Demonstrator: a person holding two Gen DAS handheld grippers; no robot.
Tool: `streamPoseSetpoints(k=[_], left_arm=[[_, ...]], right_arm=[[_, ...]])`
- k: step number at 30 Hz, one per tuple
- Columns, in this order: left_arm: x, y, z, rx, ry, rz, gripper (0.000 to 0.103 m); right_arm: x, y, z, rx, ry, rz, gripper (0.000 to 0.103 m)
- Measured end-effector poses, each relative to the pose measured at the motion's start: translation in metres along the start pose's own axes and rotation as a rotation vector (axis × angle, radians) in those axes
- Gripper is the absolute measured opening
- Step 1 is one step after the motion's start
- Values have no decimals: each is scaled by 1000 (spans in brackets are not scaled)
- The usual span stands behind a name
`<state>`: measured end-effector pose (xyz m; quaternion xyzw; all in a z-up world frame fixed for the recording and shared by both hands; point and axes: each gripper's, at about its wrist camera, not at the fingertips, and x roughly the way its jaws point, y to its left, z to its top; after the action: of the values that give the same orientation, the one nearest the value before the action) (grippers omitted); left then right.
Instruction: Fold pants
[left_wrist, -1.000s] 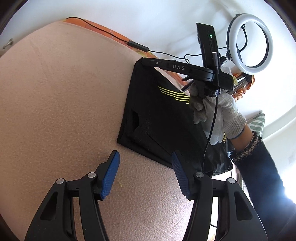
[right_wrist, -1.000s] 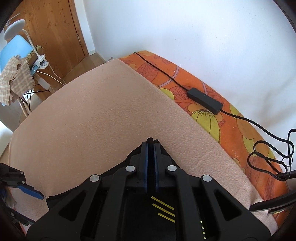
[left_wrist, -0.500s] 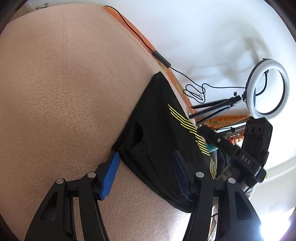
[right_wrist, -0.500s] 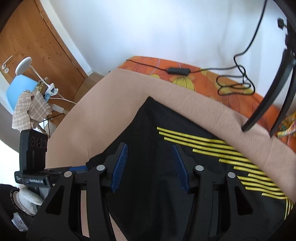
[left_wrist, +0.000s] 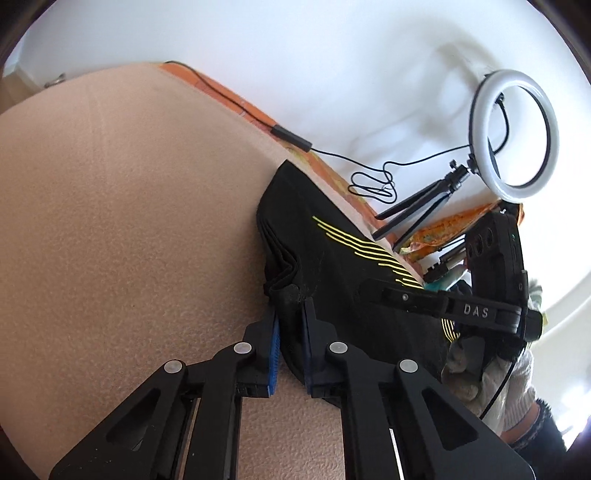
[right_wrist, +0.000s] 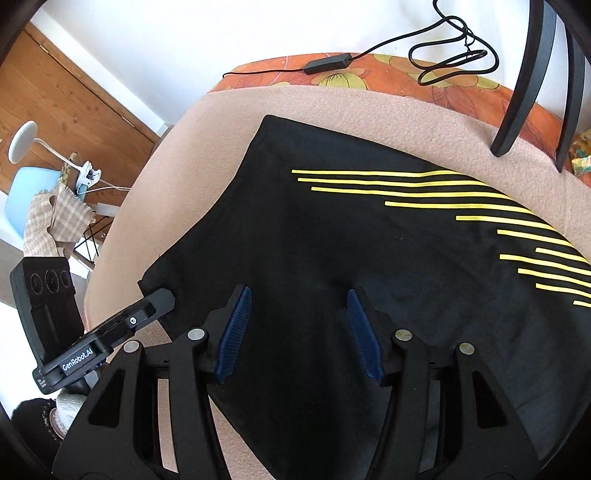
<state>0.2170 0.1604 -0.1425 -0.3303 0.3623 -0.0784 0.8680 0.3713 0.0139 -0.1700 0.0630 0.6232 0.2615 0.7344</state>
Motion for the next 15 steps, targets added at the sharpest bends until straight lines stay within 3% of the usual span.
streamPoseSetpoints(k=[5, 9, 13, 15], left_arm=[[-4, -14, 1, 86, -6, -18, 8], [2, -22, -1, 126, 0, -14, 8], [3, -14, -2, 94, -2, 33, 8], [3, -5, -2, 61, 14, 52, 13]], right_arm=[[-9, 8, 31, 32, -37, 34, 64], [3, 32, 65, 22, 1, 40, 66], [26, 63, 89, -37, 60, -58, 66], [36, 73, 93, -48, 81, -84, 66]])
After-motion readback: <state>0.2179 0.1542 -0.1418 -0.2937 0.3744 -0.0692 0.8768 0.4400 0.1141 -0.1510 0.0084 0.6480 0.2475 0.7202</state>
